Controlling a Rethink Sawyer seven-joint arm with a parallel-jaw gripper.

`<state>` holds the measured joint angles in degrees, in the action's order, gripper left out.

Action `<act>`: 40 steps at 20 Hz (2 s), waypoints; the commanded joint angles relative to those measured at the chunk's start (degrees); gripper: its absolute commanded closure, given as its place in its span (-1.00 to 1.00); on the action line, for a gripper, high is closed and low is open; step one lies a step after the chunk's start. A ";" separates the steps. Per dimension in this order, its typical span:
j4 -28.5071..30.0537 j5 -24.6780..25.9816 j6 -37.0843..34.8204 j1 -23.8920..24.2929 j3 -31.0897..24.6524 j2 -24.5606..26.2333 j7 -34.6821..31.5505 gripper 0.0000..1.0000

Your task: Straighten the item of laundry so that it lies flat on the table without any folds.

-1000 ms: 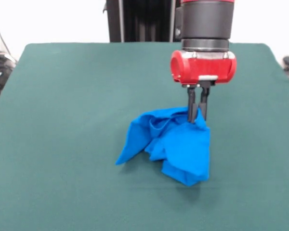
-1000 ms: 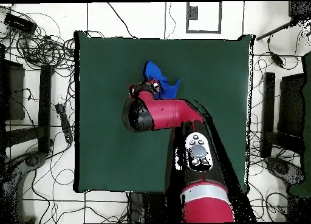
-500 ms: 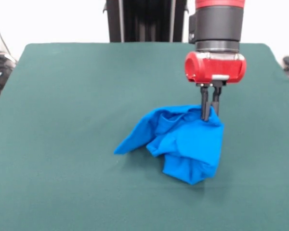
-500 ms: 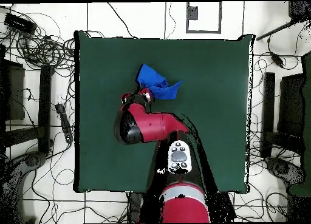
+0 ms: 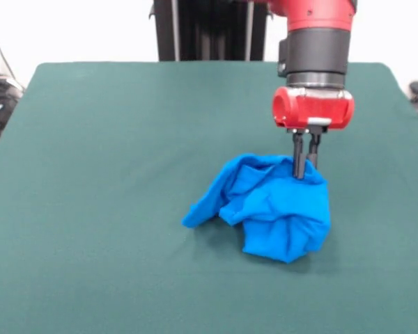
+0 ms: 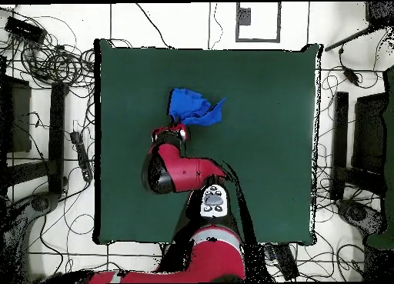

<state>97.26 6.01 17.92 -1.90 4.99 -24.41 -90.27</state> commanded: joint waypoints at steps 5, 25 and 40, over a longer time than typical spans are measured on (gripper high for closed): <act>9.06 -5.48 4.64 -1.45 -1.24 6.78 -16.31 1.00; 20.42 -4.78 -3.20 2.04 -2.78 -7.38 -14.56 1.00; 26.71 -5.98 1.86 2.83 -3.81 -8.25 -16.91 -1.00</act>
<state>119.48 3.61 21.51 1.04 5.51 -35.03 -90.27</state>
